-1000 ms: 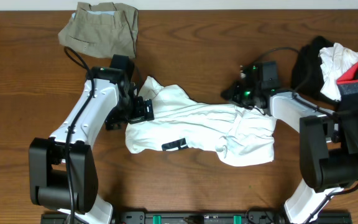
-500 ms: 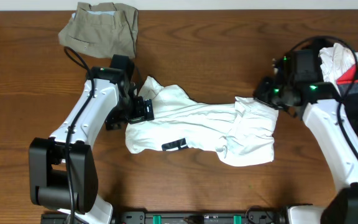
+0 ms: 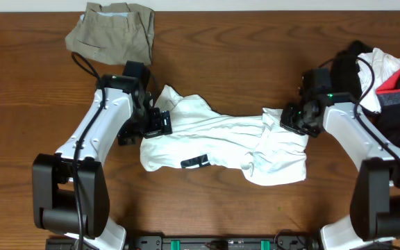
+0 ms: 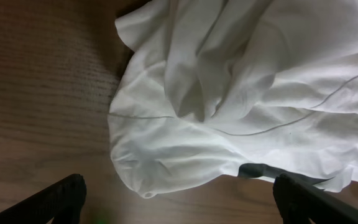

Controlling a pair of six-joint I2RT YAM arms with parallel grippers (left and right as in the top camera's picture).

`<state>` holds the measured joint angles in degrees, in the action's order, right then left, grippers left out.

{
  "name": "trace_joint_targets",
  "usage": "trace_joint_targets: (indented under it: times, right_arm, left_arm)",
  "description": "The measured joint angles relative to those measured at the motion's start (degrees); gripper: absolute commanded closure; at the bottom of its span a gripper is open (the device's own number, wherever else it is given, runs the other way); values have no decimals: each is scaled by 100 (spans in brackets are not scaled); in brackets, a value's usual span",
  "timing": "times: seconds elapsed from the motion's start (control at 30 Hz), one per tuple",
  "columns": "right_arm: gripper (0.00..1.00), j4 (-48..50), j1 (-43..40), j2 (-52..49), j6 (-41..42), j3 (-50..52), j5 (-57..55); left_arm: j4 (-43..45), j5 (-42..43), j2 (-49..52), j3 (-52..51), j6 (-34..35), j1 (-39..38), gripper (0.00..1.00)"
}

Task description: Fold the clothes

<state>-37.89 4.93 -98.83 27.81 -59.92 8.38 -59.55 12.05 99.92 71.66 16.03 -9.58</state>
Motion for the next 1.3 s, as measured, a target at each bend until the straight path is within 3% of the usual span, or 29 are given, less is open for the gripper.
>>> trace_joint_targets:
  times: [0.37,0.5,0.77,0.83,0.93,1.07,1.17,1.23,1.3]
  right_arm:
    - [90,1196,52,-667,-2,2,470]
    - [94,1425,131,-800,-2,0,514]
    - [92,962,240,-675,-120,-81,625]
    - [82,688,240,-361,-181,-87,634]
    - [47,319,236,389,-317,-195,608]
    - [24,-662,144,1499,-496,-417,339]
    - [14,-1513,-22,1860,-501,-450,105]
    - [1,-2009,-162,1832,-575,-417,33]
    - [1,-2173,-258,1768,-629,-334,-44]
  left_arm:
    - [2,0,0,0,0,0,2]
    - [0,0,0,0,0,0,2]
    - [0,0,0,0,0,0,2]
    - [2,2,0,0,0,0,2]
    - [7,2,0,0,0,0,2]
    - [4,2,0,0,0,0,2]
    - [4,2,0,0,0,0,2]
    - [9,2,0,0,0,0,2]
    - [13,2,0,0,0,0,2]
